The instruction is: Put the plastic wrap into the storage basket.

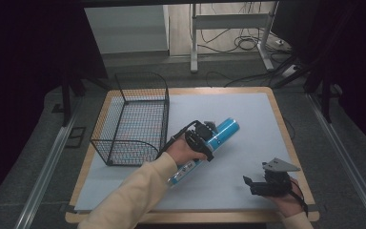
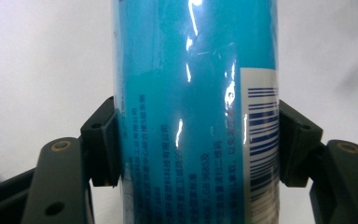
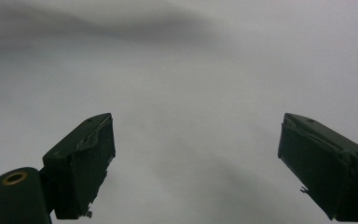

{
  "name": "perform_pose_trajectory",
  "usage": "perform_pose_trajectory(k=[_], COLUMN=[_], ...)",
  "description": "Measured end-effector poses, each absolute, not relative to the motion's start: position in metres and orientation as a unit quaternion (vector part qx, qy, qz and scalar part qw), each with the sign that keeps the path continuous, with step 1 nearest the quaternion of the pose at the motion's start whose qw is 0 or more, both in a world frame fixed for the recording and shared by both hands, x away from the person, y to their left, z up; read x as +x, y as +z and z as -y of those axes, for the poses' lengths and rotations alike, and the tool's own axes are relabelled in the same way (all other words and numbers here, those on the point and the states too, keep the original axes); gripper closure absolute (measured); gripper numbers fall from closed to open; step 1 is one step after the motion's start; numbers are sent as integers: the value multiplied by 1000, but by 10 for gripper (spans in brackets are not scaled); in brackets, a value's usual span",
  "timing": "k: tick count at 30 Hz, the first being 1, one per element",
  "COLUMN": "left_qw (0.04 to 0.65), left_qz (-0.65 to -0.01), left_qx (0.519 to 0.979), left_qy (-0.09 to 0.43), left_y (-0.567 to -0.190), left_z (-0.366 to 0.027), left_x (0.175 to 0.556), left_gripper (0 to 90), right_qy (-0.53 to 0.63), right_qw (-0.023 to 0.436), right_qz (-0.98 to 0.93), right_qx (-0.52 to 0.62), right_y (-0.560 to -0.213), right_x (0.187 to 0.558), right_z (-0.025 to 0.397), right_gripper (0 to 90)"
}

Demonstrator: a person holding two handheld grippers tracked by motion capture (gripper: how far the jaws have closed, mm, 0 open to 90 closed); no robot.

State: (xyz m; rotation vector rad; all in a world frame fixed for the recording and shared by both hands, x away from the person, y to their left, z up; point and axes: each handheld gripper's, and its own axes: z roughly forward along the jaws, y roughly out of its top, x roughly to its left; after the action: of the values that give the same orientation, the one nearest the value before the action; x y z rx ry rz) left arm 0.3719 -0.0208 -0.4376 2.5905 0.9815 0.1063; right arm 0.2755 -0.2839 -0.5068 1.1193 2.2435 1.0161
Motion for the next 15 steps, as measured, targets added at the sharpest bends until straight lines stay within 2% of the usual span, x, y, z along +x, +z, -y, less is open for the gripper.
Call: perform_pose_trajectory(k=[15], left_qw=[196], left_qz=[-347], left_qx=[916], left_qy=[51], left_y=[-417], left_z=[17], left_x=[374], left_gripper=[311], right_qy=[366], right_qw=[216], right_qz=[-810], right_qx=[404], right_y=[-507], right_x=[276], right_z=[285], right_gripper=[112])
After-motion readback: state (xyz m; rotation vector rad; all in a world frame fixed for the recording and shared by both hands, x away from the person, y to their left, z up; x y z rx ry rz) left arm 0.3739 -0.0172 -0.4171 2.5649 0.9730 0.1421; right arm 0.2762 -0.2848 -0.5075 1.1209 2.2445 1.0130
